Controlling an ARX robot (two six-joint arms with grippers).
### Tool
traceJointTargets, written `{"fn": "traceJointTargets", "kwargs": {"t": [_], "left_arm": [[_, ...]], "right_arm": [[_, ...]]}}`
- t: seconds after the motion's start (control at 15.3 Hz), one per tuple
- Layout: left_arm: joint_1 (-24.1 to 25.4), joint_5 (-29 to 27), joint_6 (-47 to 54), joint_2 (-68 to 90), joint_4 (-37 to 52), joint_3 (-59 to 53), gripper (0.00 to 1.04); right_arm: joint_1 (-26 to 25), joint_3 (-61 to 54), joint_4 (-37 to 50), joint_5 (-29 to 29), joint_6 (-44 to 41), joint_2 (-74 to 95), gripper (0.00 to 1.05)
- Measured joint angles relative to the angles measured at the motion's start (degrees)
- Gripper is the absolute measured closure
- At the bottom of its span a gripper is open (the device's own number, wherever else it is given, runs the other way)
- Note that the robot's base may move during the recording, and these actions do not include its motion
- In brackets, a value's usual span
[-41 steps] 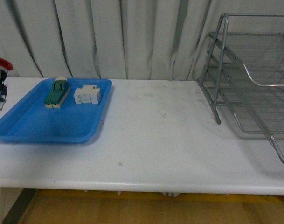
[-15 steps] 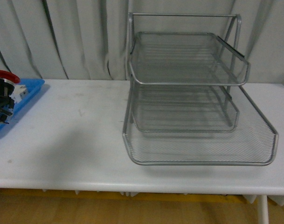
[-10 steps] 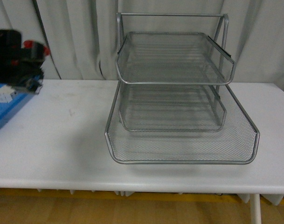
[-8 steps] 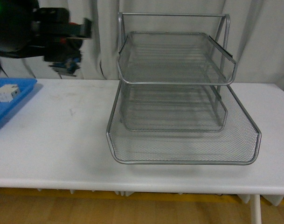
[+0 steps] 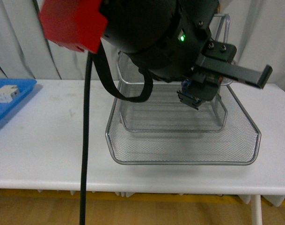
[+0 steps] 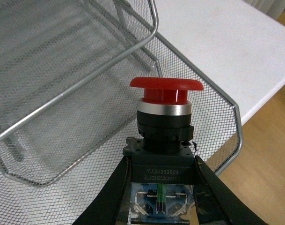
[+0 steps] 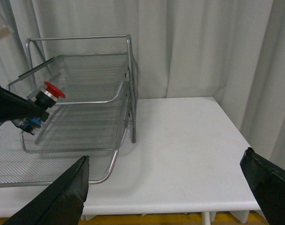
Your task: Place button on rack with both arms
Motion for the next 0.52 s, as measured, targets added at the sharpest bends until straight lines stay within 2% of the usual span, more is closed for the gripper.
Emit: {"fn": "traceJointTargets", "kwargs": {"t": [0.2,0.46,0.52], "left_arm": [[0.9,-3.0,0.9,11.7,-5.0,8.1,0.74],[1.8,-3.7,-0.3,16.9,-8.3,17.7,0.73],[1.9,-4.2,-0.5,17.3,-8.8,18.9,0.6]], "right_arm": [[0.0,0.0,0.0,0.0,0.0,0.0,0.06],[0.0,0.0,0.0,0.0,0.0,0.0,0.06],[0.0,0.0,0.0,0.0,0.0,0.0,0.06]]}}
